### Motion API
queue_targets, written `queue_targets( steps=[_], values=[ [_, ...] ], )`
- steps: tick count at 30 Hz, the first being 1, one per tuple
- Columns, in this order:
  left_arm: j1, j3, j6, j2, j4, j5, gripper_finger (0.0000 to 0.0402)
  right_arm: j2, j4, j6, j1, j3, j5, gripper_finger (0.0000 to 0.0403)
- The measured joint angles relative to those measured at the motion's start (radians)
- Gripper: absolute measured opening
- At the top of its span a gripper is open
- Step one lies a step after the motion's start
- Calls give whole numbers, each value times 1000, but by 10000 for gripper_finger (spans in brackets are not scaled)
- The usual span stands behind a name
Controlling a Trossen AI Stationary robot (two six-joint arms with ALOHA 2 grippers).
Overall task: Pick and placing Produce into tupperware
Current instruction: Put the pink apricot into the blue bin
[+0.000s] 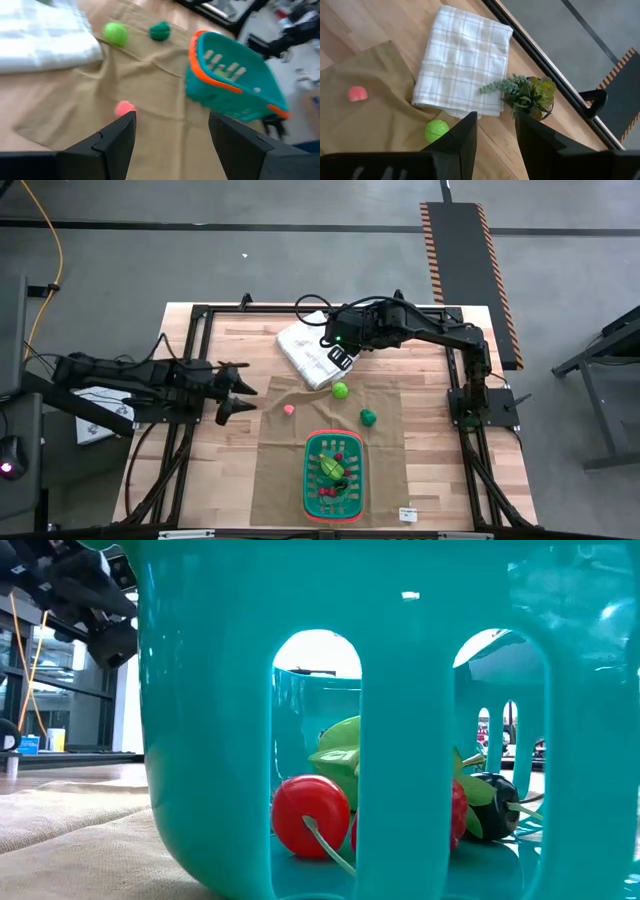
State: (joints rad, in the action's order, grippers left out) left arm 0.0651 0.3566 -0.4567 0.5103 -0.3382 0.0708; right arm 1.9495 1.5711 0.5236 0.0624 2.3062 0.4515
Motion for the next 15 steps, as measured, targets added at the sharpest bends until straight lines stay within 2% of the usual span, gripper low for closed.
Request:
queue_targets(
  steps=[7,15],
  values=[
    [-83,20,120,128,31,-201,238,0,0,0,0,0,-10,126],
    [-85,20,139,254,132,-201,250,0,0,0,-11,0,-10,126]
  ],
)
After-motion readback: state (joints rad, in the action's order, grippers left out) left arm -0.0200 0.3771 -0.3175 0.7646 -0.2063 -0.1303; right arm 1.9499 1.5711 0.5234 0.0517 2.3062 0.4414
